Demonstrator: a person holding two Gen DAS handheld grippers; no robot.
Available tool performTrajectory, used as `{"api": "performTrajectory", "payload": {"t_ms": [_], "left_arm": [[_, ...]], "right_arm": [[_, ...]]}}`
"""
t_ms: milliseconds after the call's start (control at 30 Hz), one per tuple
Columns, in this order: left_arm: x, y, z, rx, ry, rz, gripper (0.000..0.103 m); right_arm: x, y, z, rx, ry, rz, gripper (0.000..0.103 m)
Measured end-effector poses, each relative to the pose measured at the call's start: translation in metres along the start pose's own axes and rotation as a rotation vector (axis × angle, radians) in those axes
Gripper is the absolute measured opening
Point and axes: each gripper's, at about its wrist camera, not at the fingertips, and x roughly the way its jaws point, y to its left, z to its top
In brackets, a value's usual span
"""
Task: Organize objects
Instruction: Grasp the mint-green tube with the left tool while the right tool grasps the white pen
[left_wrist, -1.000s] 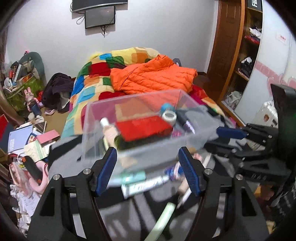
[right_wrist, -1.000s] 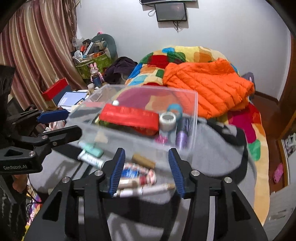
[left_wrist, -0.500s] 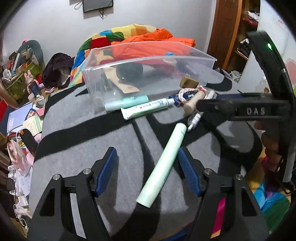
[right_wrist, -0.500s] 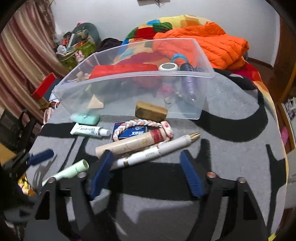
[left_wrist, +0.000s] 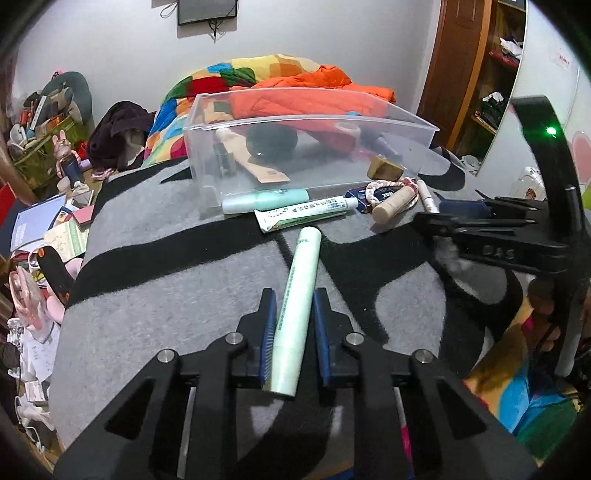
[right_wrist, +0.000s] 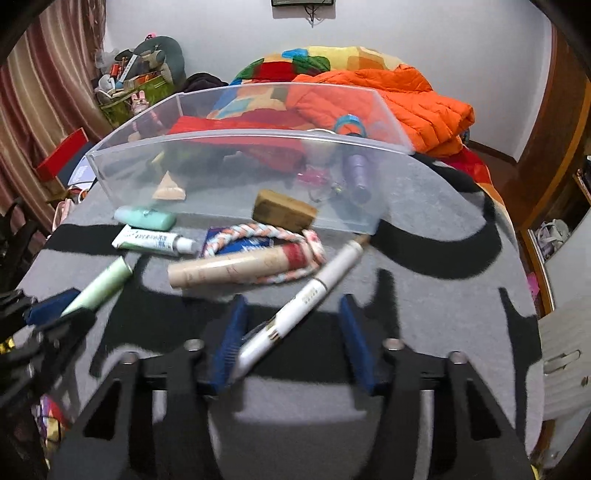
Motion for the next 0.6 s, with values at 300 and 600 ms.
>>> {"api": "performTrajectory", "payload": {"t_ms": [300,600], "left_arm": [[0.010,-0.006,0.009,0.013,0.004,-0.012,0.020],[0.001,-0.002,0.006,-0.046,-0.025,-0.018,0.015]], "right_arm": [[-0.021,-0.034,-0.020,0.013,0.004,0.044,0.012],[-0.037,-0.049,-0.035,0.064,-0.036,0.109,0.012]]}}
